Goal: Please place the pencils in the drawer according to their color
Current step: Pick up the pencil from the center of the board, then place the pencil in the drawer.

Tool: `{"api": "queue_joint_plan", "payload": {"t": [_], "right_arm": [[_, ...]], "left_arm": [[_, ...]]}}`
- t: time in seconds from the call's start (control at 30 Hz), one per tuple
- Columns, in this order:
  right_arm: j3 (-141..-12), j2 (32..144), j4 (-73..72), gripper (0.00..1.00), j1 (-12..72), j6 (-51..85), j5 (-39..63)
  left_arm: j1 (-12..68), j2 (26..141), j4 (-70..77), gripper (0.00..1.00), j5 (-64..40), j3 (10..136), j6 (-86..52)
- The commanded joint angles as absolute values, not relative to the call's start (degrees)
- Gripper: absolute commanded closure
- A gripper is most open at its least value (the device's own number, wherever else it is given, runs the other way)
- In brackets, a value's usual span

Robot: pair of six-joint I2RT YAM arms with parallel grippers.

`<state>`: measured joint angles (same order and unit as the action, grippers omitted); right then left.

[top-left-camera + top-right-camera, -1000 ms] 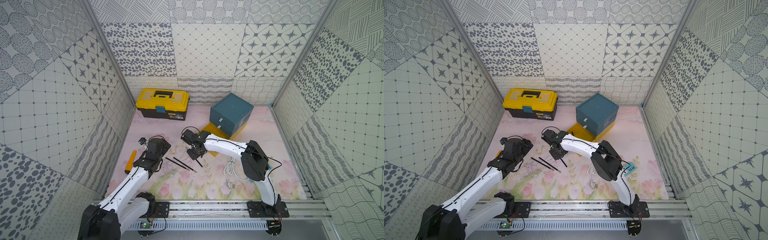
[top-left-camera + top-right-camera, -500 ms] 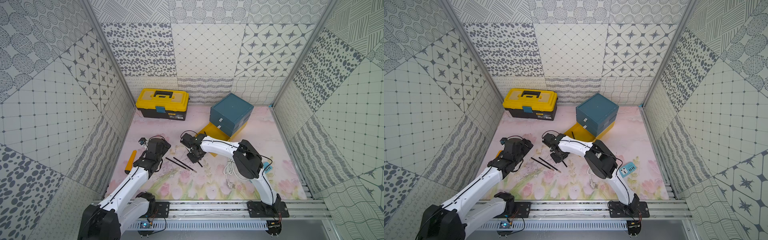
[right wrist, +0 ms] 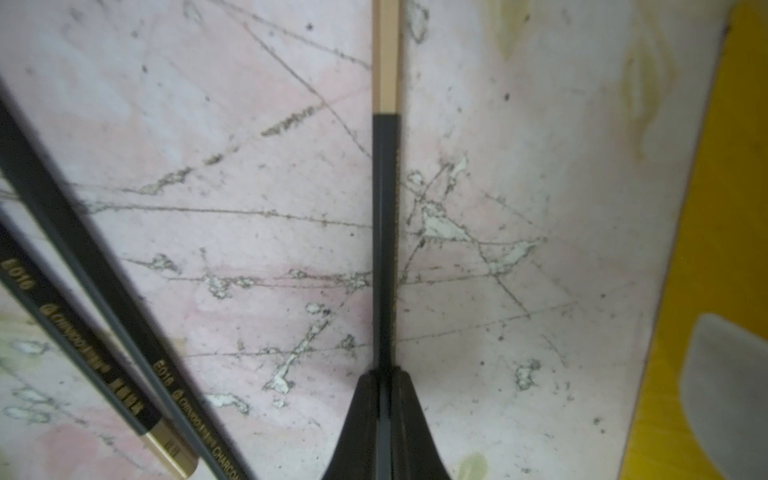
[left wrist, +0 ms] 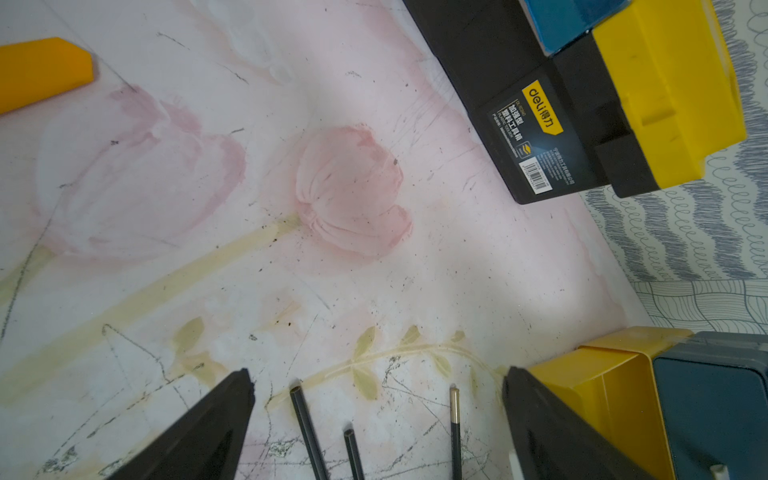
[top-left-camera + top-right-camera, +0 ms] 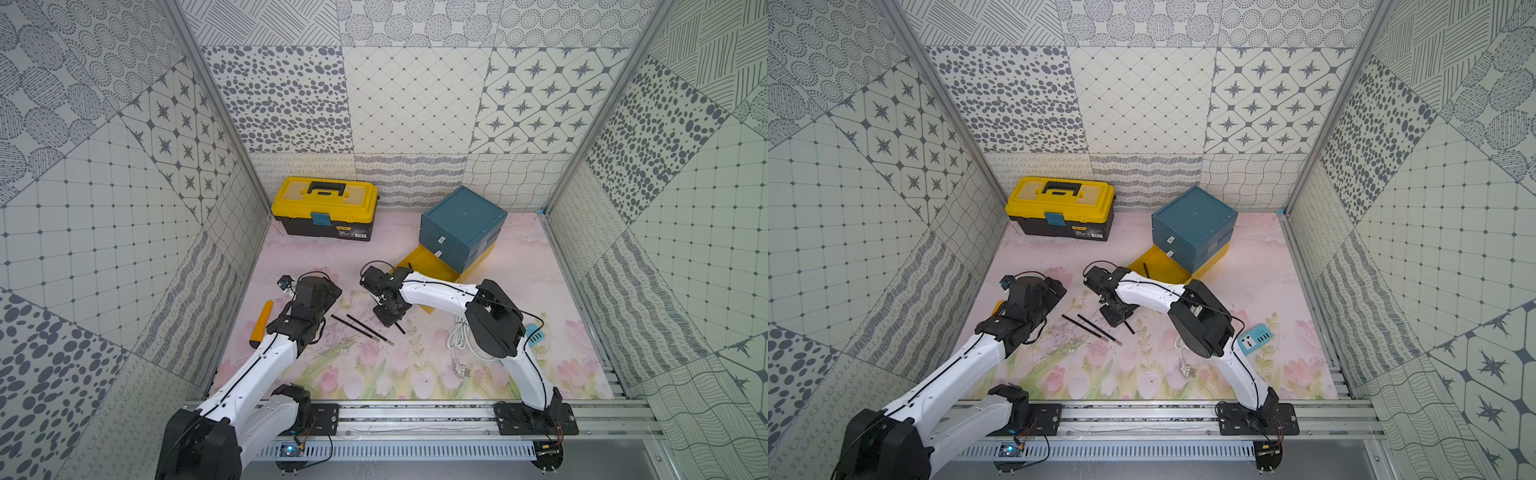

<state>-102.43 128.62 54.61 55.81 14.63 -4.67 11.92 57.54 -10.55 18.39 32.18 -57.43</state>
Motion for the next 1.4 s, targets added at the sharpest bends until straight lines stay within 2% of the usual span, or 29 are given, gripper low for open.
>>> {"api": "queue_joint_plan", "payload": {"t": [0.0,0.73,1.37], "right_arm": [[-101.95,131.11,54.07,1.0,55.99,15.11,-3.68],[-104.85,120.08,54.16,1.0,55.22,12.75,-7.76],[-100.72,107.72,53.92,1.0,42.25,10.11,-12.3]], "left_arm": [[11.74,57.92,-9.73,0.01,18.59,32.25,-57.89],[11.72,59.7,-7.66,0.01,17.13,32.52,-57.28],[11.75,60.27,-6.72,0.01,16.53,32.32,-57.17]]}}
